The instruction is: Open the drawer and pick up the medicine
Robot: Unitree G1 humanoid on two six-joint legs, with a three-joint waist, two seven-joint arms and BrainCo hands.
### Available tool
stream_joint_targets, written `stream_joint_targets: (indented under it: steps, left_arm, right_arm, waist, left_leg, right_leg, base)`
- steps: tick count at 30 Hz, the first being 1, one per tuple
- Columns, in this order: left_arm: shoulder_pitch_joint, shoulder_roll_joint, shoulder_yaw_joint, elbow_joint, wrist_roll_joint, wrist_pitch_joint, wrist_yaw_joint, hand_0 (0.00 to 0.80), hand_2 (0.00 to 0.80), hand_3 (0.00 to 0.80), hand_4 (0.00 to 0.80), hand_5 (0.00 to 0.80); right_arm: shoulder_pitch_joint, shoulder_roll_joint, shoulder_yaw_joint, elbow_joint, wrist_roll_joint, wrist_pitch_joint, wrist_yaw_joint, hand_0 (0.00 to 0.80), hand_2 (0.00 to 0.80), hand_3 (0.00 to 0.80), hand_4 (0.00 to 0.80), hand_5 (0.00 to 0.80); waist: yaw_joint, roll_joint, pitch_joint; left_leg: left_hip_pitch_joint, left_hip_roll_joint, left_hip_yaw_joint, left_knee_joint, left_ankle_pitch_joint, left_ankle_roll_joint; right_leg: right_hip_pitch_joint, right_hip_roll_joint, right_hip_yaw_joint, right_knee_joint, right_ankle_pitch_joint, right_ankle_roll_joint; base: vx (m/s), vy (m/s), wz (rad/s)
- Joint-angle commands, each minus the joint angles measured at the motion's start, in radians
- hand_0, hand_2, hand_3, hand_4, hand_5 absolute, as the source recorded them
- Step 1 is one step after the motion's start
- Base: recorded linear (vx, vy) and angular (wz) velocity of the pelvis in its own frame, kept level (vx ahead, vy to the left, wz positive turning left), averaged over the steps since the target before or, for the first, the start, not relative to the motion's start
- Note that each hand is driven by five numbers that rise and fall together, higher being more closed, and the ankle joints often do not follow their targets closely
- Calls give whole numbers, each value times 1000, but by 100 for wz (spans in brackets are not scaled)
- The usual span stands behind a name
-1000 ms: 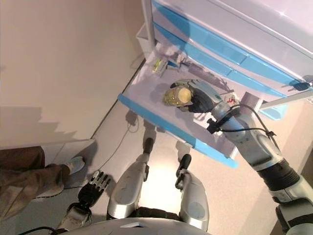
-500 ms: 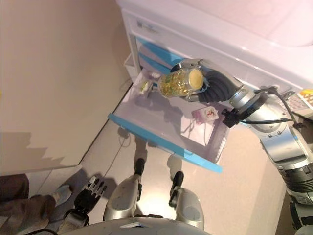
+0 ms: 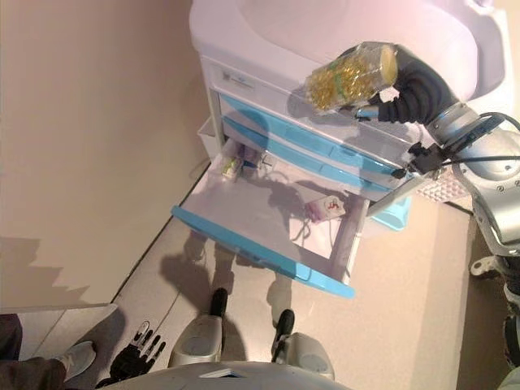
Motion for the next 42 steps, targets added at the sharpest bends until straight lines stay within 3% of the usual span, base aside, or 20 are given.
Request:
stream_joint_targets:
  steps: [1, 13, 20, 30, 33, 42]
  left_arm:
    - [59, 40, 5, 18, 36, 13, 10, 0, 0, 0, 0, 0]
    - [76, 67, 2, -3, 60, 50, 52, 0, 0, 0, 0, 0]
    - [73, 87, -13, -23, 54, 77, 84, 0, 0, 0, 0, 0]
    - [74, 134, -25, -48, 46, 110, 120, 0, 0, 0, 0, 0]
    - [78, 147, -26, -57, 42, 117, 124, 0, 0, 0, 0, 0]
    - [73, 166, -29, -77, 36, 130, 150, 0, 0, 0, 0, 0]
  right_arm:
    - [-89, -27, 8, 37, 82, 3, -34, 800, 800, 800, 800, 800]
    - [-269, -111, 126, 386, 49, 118, -109, 800, 800, 800, 800, 800]
    - [-462, -186, 311, 618, -31, 218, -106, 800, 800, 800, 800, 800]
    - [-812, -258, 721, 878, -299, 291, 110, 800, 800, 800, 800, 800]
    - [-901, -258, 841, 926, -318, 286, 183, 800, 800, 800, 800, 800]
    - [-944, -238, 915, 971, -330, 292, 327, 800, 800, 800, 800, 800]
  waist:
    - [21, -19, -67]
    - [51, -19, -92]
    - [69, -25, -103]
    - [93, -51, -109]
    - [100, -59, -107]
    - [112, -81, -97]
  left_leg:
    - [-7, -4, -38, 29, -88, -2]
    - [23, -14, -59, 8, -86, -1]
    - [36, -17, -69, -2, -83, -2]
    - [45, -16, -76, -13, -76, -1]
    - [44, -14, -77, -11, -74, -1]
    - [43, -11, -84, -17, -71, 2]
  right_leg:
    - [5, -46, -7, 7, 40, 81]
    - [39, -49, -26, -7, 36, 83]
    - [53, -48, -32, -12, 36, 84]
    - [60, -45, -45, -16, 44, 85]
    - [61, -43, -46, -17, 45, 84]
    - [60, -34, -49, -19, 48, 82]
  base:
    - [73, 7, 1]
    - [52, 4, 2]
    - [45, 0, 4]
    - [16, -2, 1]
    - [0, 0, 0]
    - [0, 0, 0]
